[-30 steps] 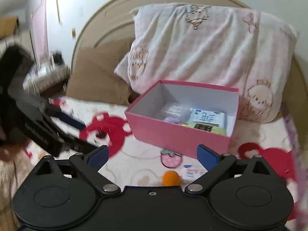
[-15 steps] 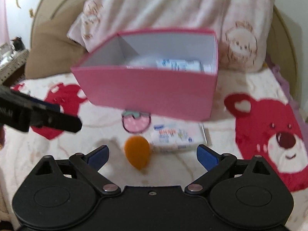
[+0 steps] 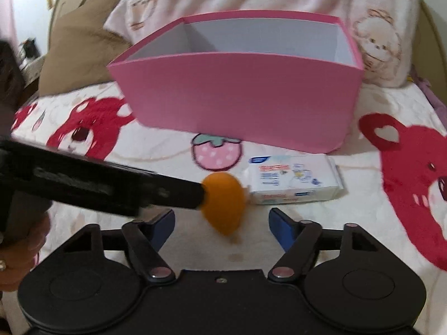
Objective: Organize objects
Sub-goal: 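Move the left gripper down over the orange sponge, then close the left gripper on the orange sponge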
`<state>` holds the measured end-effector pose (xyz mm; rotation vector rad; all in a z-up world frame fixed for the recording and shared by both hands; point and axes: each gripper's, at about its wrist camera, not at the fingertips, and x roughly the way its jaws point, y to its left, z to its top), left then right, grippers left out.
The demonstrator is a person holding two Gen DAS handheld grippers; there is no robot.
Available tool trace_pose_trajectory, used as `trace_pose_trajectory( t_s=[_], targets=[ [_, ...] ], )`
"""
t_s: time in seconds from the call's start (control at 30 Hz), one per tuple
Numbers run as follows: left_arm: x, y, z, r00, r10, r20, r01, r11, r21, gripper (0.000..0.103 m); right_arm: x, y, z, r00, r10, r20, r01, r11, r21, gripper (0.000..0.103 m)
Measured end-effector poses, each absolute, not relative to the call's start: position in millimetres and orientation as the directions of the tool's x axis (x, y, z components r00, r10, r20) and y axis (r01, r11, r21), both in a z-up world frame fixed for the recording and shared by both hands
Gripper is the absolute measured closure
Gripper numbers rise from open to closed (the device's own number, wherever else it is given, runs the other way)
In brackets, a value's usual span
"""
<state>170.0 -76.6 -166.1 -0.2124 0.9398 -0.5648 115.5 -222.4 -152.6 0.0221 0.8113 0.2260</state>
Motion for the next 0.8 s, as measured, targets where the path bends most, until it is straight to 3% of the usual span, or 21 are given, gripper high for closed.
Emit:
trace_pose_trajectory(
  t_s=[0.13,0.37,0.8],
  targets=[
    [169,-83,-170,0.458,-0.566,-0.685,0.385,0.821,-0.421,0.045,116,-212,-161,0.656,0.189,-0.731,-0.224,0.973,0.051,0.03],
    [172,-79,-177,0.429,-0.637,-0.64,0.375,0.77,-0.516,0.068,120,-209,-160,0.668,0.168,-0.725,-0.223,0.975,0.021,0.066],
    [161,-85,-170,0.402,-0.595,-0.696,0.365,0.801,-0.474,0.07,115,-203,-153,0.633,0.175,-0.755,-0.231,0.972,0.032,0.068]
  ],
)
